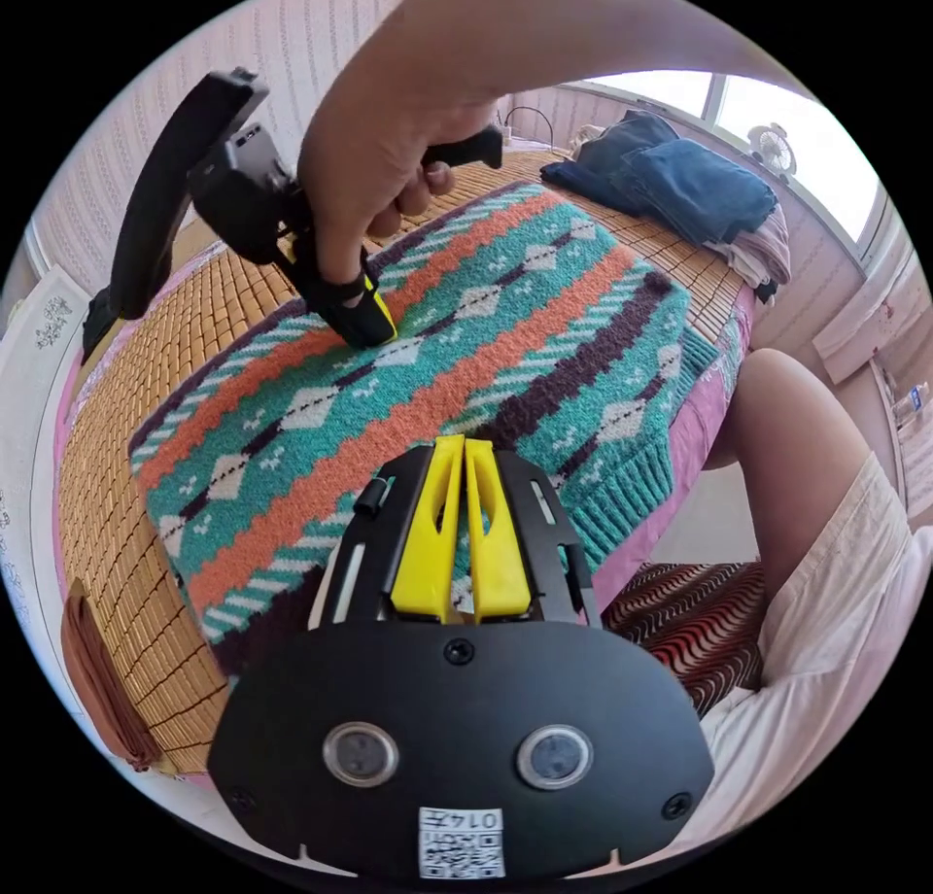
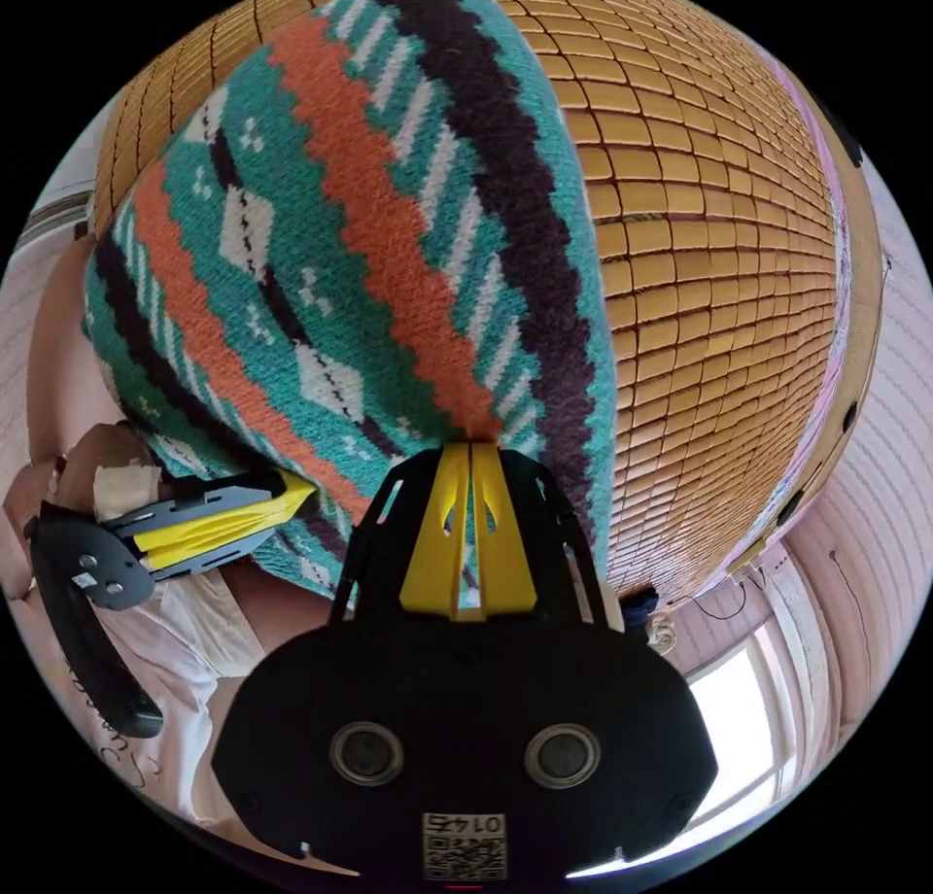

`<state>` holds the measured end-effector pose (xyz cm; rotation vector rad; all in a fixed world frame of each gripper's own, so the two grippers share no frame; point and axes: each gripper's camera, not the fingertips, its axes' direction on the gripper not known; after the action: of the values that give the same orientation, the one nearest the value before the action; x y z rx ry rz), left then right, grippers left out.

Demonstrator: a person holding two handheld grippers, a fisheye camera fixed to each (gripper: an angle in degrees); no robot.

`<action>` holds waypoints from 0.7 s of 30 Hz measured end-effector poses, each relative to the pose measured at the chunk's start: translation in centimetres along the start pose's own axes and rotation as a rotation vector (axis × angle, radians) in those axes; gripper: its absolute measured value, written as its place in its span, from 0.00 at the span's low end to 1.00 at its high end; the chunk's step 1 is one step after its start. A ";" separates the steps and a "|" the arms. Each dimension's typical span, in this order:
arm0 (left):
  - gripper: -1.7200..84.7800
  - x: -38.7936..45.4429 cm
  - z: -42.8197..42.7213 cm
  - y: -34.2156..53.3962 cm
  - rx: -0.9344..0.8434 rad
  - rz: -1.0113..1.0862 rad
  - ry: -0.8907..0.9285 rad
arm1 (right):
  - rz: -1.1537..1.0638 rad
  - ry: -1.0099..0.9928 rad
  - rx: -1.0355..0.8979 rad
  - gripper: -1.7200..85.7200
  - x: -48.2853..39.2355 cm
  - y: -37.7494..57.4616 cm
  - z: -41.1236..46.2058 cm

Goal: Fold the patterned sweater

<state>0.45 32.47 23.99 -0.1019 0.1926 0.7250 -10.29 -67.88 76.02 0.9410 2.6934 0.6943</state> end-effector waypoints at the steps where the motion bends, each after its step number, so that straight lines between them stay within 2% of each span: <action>1: 0.01 0.4 -0.9 -0.1 0.018 0.015 0.025 | -0.017 0.002 -0.053 0.01 0.0 -1.5 -0.7; 3: 0.01 1.0 -2.7 -0.1 0.098 0.034 0.110 | -0.043 -0.005 -0.122 0.01 0.2 -3.5 -1.5; 5: 0.01 1.9 -3.1 -0.3 0.095 0.094 0.171 | -0.069 -0.024 -0.171 0.01 0.6 -5.4 -2.5; 8: 0.01 4.2 0.4 -0.4 -0.109 0.235 0.128 | -0.061 -0.062 -0.187 0.01 1.3 -6.8 -3.5; 9: 0.01 4.5 0.3 -0.2 -0.043 0.248 0.120 | -0.061 -0.066 -0.189 0.01 1.4 -7.1 -3.6; 18: 0.01 4.7 0.3 -0.9 -0.061 0.273 0.153 | -0.080 -0.070 -0.255 0.01 1.4 -9.3 -4.0; 21: 0.01 5.0 0.2 -0.8 -0.058 0.287 0.141 | -0.143 0.010 -0.229 0.01 0.1 -8.2 -3.8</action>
<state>4.67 35.16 23.14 -0.1837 0.3253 1.0109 -16.01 -74.86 75.28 0.6833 2.5873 0.9517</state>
